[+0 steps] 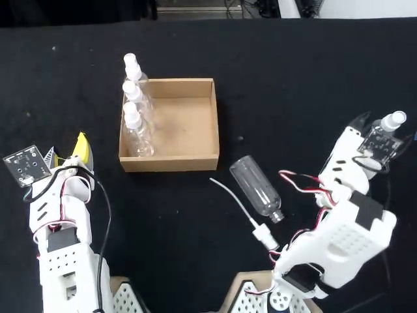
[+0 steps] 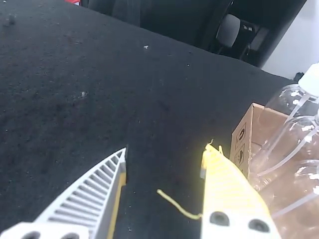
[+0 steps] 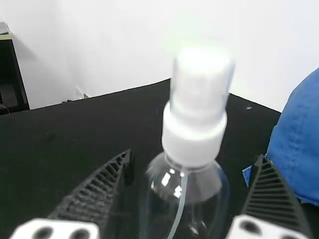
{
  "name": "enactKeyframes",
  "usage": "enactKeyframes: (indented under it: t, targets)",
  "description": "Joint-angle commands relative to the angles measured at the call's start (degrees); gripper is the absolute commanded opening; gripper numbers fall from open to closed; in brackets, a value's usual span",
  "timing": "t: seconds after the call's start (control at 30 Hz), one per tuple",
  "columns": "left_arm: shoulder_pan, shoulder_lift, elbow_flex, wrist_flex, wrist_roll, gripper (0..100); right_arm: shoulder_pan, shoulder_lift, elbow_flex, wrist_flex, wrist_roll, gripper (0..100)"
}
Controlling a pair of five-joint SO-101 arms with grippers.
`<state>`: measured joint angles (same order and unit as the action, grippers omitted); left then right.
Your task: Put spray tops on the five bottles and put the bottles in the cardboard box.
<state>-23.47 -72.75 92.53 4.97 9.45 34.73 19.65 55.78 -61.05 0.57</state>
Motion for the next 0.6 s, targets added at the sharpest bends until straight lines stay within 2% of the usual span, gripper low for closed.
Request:
enactKeyframes:
  t: [0.0, 0.23, 0.4, 0.57]
  targets:
    - [0.0, -0.7, -0.6, -1.2, -0.2, 22, -0.7, -4.4, -0.4, 3.1, -0.4, 32.6]
    - [0.0, -0.7, -0.6, -1.2, -0.2, 22, -0.4, -4.3, -0.4, 2.9, 0.1, 32.6]
    - [0.0, -0.7, -0.6, -1.2, -0.2, 22, -0.4, -4.3, 0.7, -2.4, 0.1, 32.5]
    - [0.0, -0.7, -0.6, -1.2, -0.2, 22, -0.6, -3.6, 1.1, -2.6, 0.2, 32.5]
